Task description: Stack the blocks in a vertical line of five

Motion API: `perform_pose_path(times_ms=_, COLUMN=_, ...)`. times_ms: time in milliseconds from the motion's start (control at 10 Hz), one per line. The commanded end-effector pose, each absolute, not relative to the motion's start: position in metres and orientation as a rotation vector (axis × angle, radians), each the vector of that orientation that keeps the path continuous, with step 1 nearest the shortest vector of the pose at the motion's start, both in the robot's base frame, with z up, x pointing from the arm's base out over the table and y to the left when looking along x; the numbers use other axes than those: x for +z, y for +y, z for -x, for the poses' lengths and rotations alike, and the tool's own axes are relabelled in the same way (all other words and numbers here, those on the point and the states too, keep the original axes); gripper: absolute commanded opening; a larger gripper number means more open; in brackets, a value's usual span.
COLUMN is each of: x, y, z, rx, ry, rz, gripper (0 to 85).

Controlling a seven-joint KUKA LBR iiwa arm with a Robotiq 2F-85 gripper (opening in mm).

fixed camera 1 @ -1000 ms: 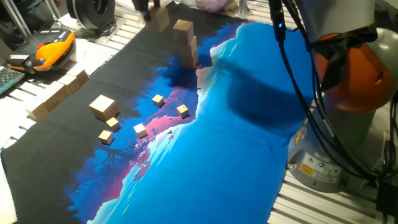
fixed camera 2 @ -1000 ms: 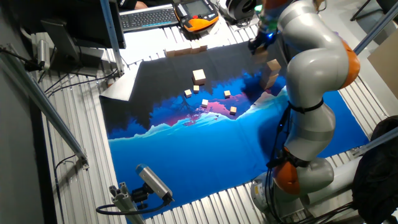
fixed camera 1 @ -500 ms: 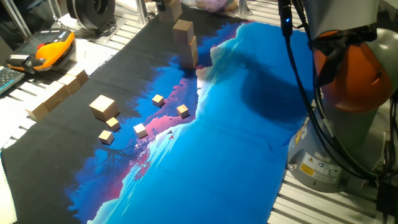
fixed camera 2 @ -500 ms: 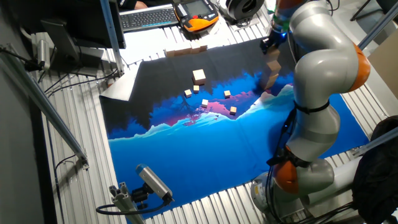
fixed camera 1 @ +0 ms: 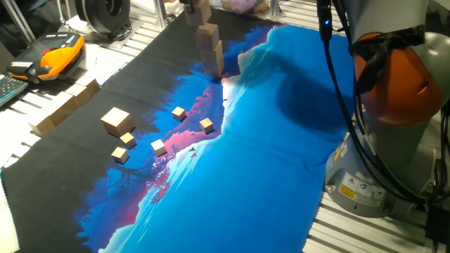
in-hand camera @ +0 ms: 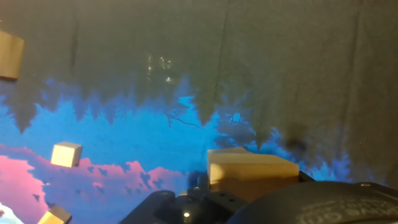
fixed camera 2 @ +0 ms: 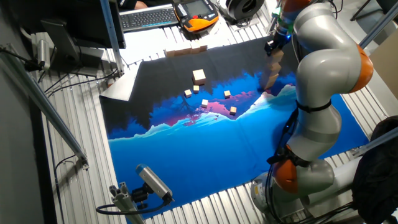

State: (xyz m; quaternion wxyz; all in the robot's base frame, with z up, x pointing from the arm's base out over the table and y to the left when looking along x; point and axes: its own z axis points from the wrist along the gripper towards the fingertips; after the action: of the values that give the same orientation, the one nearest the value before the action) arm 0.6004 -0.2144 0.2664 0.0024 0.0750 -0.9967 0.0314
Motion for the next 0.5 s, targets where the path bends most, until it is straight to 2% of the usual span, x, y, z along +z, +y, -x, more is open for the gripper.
perform_pose_path(times_ms=0, x=0.266, y=-0.214, z=-0.6, rx=0.103, ry=-3.124, rz=-0.236, gripper=0.0)
perform_pose_path(times_ms=400, x=0.245, y=-0.218, z=-0.596, rx=0.128, ry=-3.138, rz=-0.274, gripper=0.0)
